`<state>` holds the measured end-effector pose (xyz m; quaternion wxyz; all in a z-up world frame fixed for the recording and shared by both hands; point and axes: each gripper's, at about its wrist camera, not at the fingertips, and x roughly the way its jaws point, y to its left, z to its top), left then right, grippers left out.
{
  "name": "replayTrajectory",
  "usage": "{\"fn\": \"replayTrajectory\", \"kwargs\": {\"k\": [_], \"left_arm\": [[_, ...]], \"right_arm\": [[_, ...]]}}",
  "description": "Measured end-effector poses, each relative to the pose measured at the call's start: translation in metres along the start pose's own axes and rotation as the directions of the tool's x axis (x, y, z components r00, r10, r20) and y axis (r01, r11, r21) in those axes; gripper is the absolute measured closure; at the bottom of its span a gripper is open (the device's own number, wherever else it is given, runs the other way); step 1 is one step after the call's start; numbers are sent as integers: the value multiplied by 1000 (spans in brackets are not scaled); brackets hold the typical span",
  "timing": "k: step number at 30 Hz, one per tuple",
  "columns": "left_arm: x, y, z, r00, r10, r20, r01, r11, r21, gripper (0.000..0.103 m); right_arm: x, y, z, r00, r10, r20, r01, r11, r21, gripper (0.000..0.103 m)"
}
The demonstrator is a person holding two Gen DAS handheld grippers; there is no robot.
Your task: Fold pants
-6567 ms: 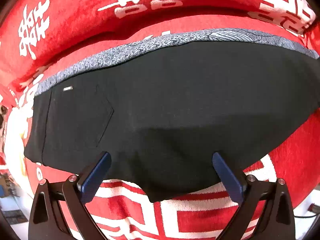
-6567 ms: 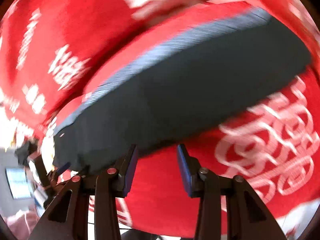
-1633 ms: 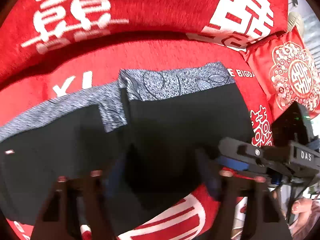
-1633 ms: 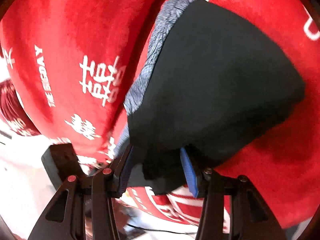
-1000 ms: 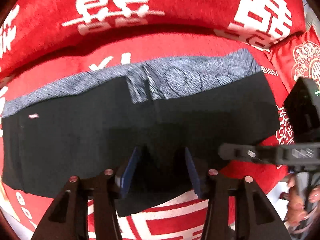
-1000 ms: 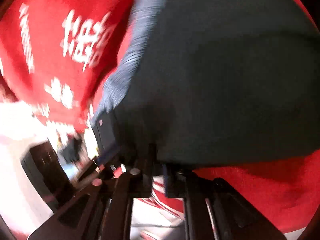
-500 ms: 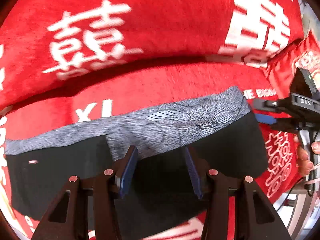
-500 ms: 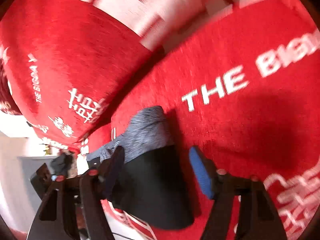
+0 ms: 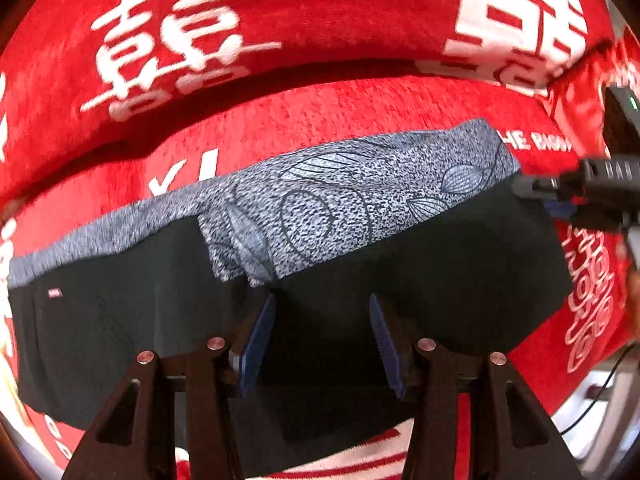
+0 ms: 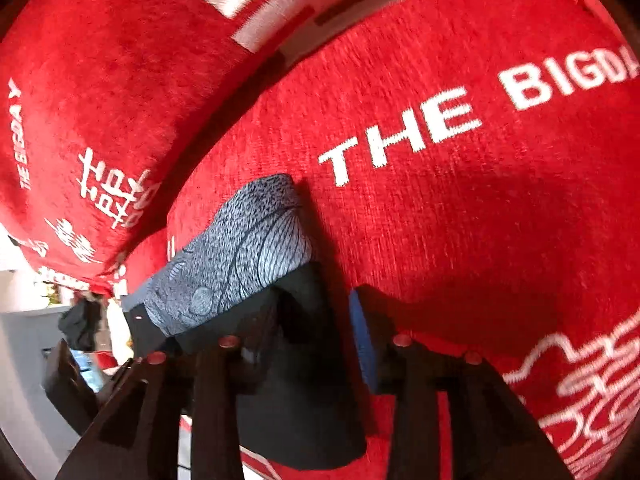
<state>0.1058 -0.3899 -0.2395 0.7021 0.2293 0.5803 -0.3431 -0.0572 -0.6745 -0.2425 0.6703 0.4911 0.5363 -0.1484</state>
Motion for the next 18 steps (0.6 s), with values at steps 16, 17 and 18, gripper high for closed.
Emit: {"fn": "replayTrajectory", "kwargs": {"k": [16, 17, 18], "left_arm": [[-35, 93, -54, 997, 67, -38, -74, 970, -234, 8], [-35, 98, -56, 996, 74, -43, -82, 967, -243, 8], [-35, 105, -60, 995, 81, -51, -92, 962, -257, 8]], "right_arm": [[9, 144, -76, 981, -172, 88, 193, 890, -413, 31], [22, 155, -75, 984, -161, 71, 176, 885, -430, 31], [36, 167, -74, 988, -143, 56, 153, 881, -447, 31]]}}
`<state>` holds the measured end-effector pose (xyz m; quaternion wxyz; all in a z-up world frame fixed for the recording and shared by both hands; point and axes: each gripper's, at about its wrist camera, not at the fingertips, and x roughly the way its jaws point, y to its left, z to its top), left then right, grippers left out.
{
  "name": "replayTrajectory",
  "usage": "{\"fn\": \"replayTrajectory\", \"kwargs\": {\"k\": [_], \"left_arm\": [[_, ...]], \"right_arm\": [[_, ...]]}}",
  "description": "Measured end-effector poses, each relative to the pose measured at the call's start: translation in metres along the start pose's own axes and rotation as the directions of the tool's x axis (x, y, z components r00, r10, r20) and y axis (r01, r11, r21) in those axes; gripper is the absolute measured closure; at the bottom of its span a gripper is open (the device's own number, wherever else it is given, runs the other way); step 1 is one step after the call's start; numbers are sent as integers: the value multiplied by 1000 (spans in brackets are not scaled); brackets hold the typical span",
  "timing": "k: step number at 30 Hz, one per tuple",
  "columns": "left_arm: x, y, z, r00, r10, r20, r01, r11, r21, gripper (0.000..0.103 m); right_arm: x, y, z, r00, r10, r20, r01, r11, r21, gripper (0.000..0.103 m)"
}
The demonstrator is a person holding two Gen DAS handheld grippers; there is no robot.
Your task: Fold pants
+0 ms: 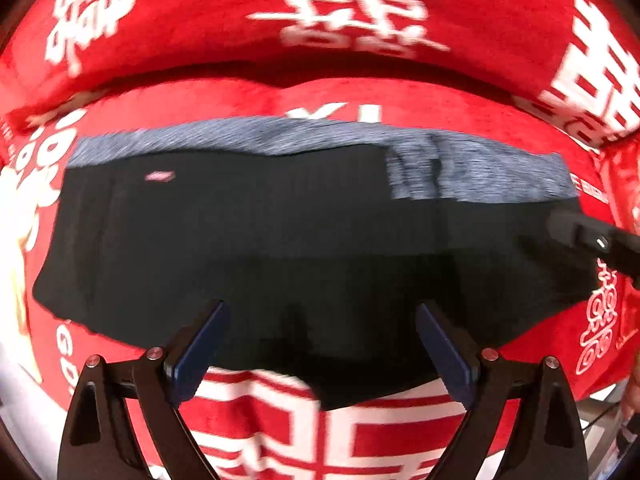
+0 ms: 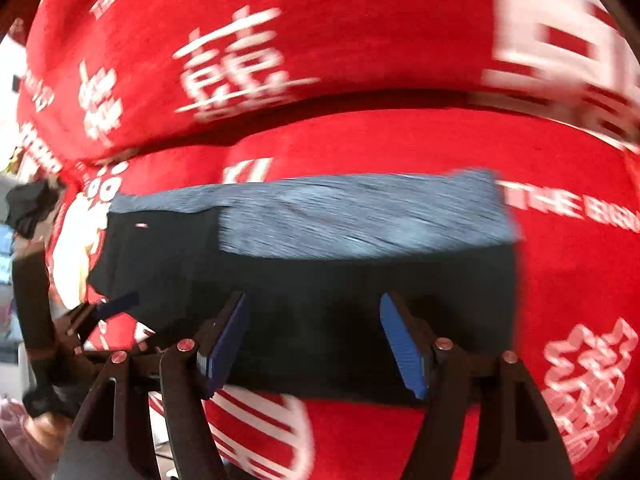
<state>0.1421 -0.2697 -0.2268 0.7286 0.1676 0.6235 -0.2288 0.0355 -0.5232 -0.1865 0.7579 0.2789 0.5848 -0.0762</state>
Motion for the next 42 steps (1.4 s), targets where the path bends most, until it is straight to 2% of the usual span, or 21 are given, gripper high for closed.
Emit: {"fn": "replayTrajectory", "kwargs": {"k": [2, 5, 7, 8, 12, 14, 20, 31, 42], "left_arm": [[1, 16, -3, 1000, 15, -11, -16, 999, -32, 8], [0, 37, -8, 999, 38, -18, -39, 997, -67, 8], [1, 50, -12, 999, 43, -28, -46, 995, -88, 8], [1, 55, -14, 999, 41, -30, -44, 994, -97, 8], [3, 63, -16, 998, 53, -41, -58, 989, -133, 8], [4, 69, -17, 997, 57, -47, -64, 985, -159, 8], [3, 89, -19, 997, 50, -52, -60, 977, -204, 8], [2, 122, -21, 998, 43, -50, -55, 961, -269, 8], [3, 148, -28, 998, 54, -44, -66, 944, -323, 8]], "right_arm": [[21, 16, 8, 1000, 6, -21, -6, 1000, -20, 31], [64, 39, 10, 991, 27, -134, -30, 999, -21, 31], [68, 56, -1, 991, -31, -127, 20, 996, -84, 26], [68, 62, -4, 990, -34, -136, 19, 994, -111, 26], [66, 87, -31, 979, -123, -163, 80, 965, -250, 25], [65, 94, -36, 974, -149, -169, 97, 954, -282, 25], [62, 99, -40, 968, -154, -198, 105, 966, -238, 25], [63, 120, -39, 956, -194, -219, 134, 955, -265, 22], [63, 144, -38, 960, -178, -216, 109, 949, -297, 22]]}}
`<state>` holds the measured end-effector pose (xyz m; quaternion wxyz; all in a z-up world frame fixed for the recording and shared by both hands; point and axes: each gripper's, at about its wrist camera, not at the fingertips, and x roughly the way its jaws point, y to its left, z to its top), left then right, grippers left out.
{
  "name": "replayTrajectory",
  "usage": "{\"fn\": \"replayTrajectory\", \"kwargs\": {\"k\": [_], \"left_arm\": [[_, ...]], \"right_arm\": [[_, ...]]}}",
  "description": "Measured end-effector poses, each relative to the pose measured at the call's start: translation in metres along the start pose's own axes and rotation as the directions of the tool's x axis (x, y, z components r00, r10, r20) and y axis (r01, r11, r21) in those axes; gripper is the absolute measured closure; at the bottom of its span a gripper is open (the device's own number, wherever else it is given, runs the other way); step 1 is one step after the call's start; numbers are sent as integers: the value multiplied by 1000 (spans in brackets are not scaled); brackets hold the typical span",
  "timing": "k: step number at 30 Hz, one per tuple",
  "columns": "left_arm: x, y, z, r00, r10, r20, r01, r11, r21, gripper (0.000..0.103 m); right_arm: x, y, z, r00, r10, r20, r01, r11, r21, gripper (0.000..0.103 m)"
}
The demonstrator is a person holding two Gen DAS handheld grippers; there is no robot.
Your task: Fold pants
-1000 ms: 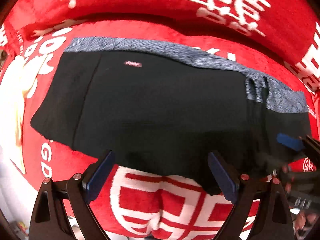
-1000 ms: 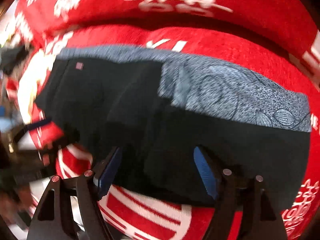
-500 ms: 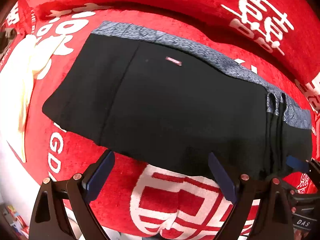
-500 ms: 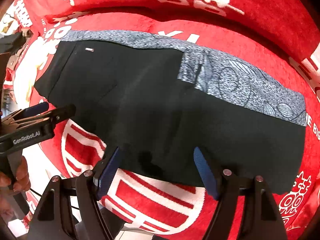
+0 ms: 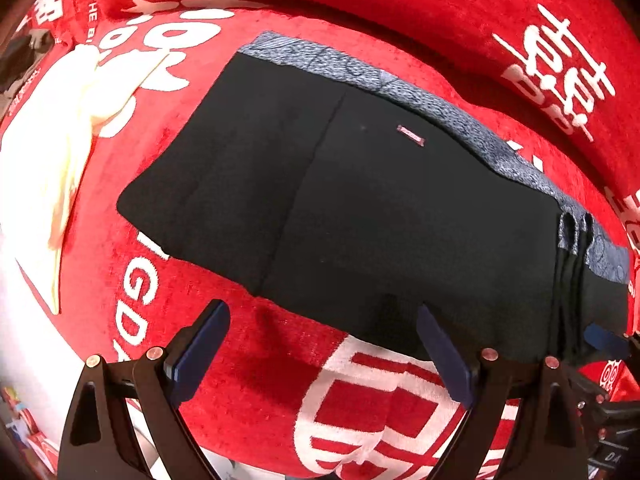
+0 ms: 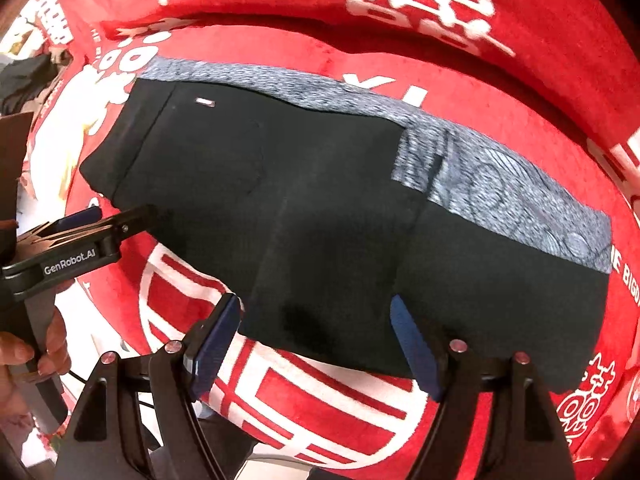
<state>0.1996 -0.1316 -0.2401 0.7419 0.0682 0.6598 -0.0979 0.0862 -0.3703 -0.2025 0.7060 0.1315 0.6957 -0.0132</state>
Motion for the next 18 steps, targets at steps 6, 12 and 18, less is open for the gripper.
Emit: {"fn": "replayTrajectory", "kwargs": {"k": [6, 12, 18], "left_arm": [[-1, 13, 4, 1000, -30, 8, 31, 999, -38, 8], [-7, 31, 10, 996, -82, 47, 86, 994, -74, 8], [-5, 55, 12, 993, -111, 51, 116, 987, -109, 8]], "right_arm": [[15, 9, 6, 1000, 14, -24, -14, 1000, -11, 22], [33, 12, 4, 998, 2, -57, -4, 1000, -27, 22], [41, 12, 7, 998, 26, -64, -27, 1000, -7, 22]]}}
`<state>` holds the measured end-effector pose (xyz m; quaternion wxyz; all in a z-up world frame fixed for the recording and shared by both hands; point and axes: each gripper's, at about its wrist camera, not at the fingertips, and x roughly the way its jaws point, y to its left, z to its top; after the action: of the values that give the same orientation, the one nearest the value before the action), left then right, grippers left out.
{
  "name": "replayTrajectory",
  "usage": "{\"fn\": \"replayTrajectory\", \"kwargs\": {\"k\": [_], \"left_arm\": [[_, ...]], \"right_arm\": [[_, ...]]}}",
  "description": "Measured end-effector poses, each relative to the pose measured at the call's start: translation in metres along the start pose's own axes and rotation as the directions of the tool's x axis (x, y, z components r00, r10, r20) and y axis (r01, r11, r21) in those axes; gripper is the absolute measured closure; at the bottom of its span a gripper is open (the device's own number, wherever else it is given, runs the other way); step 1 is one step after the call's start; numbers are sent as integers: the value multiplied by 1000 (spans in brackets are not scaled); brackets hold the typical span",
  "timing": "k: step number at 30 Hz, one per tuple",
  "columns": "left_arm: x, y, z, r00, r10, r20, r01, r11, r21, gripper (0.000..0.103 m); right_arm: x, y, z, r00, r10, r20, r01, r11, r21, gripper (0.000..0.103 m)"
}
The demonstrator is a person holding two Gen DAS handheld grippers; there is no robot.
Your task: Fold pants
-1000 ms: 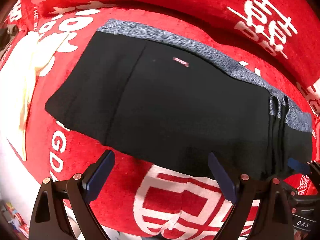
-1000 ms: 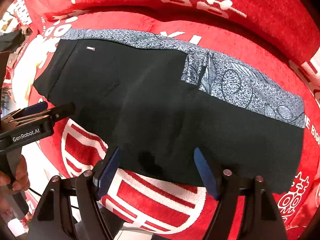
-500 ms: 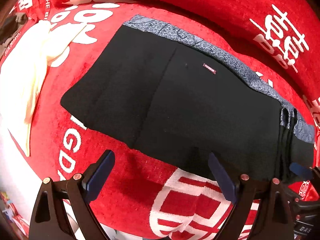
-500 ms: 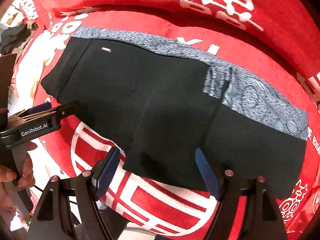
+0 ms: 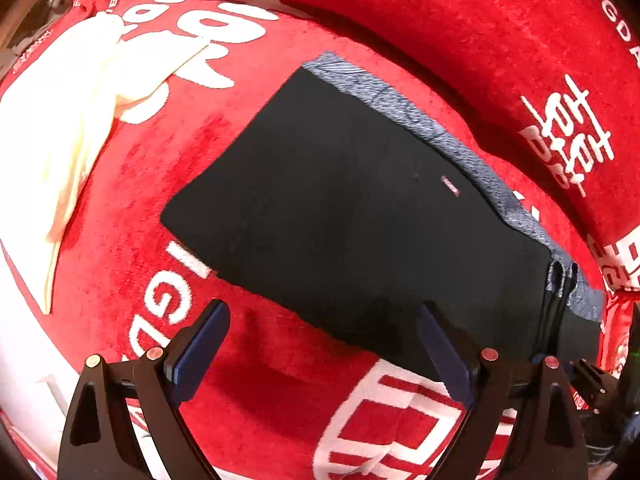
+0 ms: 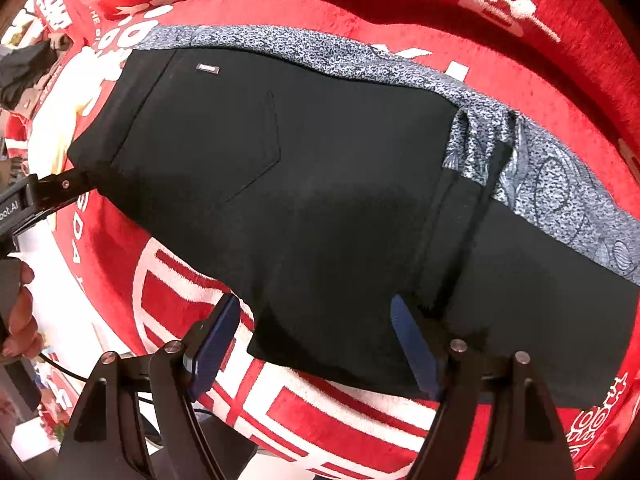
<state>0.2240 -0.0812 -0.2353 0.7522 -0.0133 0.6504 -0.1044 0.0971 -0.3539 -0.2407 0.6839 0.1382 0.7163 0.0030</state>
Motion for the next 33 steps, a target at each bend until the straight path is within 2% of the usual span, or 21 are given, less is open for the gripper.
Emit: {"fn": "replayTrajectory", "kwargs": {"k": [2, 6, 7, 10, 12, 16, 18, 21, 24, 26, 27, 28, 29, 31, 32, 33], "left_arm": [[1, 3, -1, 1000, -9, 9, 9, 1000, 0, 8], [-2, 16, 1, 994, -97, 41, 99, 994, -45, 8], [-1, 24, 2, 989, -138, 49, 141, 987, -76, 8], [2, 34, 4, 979, -196, 62, 202, 972, -123, 8], [6, 41, 4, 964, -257, 64, 264, 952, -153, 8], [18, 46, 3, 919, -387, 70, 393, 895, -209, 8], [27, 49, 0, 885, -458, 79, 463, 853, -241, 8], [30, 55, 0, 864, -490, 112, 501, 824, -262, 8], [34, 63, 3, 830, -532, 165, 556, 774, -302, 8], [35, 66, 6, 817, -546, 188, 576, 747, -333, 8], [33, 67, 8, 810, -553, 195, 584, 737, -339, 8], [27, 63, 11, 795, -566, 218, 606, 727, -322, 8], [24, 59, 13, 789, -570, 228, 614, 731, -298, 8], [21, 55, 17, 804, -551, 223, 594, 762, -258, 8], [29, 50, 20, 835, -516, 191, 550, 790, -270, 8], [36, 49, 21, 852, -497, 163, 523, 802, -289, 8]], "right_arm": [[1, 1, 0, 1000, -1, -1, 1, 1000, -3, 22], [5, 6, 0, 1000, -7, -9, 7, 1000, -29, 21], [8, 6, 0, 1000, 0, -18, 0, 1000, -28, 21], [9, 6, 0, 1000, -4, -18, 3, 1000, -21, 21], [9, 5, 0, 1000, 6, -18, -6, 1000, -11, 21], [10, 4, 2, 1000, 6, -25, -7, 1000, -23, 20], [11, 5, 3, 1000, 1, -25, -2, 999, -33, 19], [14, 9, 2, 1000, -8, -22, 7, 999, -49, 16], [16, 12, 2, 1000, -12, -18, 11, 998, -61, 13], [17, 13, 2, 1000, -8, -13, 7, 998, -61, 12], [17, 13, 2, 1000, -5, -11, 4, 998, -60, 12], [17, 13, 2, 1000, -3, -10, 3, 998, -61, 12], [17, 13, 2, 1000, -1, -10, 0, 998, -63, 12], [18, 15, 1, 1000, 2, -7, -3, 998, -68, 12], [19, 15, 1, 1000, 3, -5, -3, 997, -71, 12], [19, 15, 0, 1000, 3, -4, -3, 997, -72, 12]]}}
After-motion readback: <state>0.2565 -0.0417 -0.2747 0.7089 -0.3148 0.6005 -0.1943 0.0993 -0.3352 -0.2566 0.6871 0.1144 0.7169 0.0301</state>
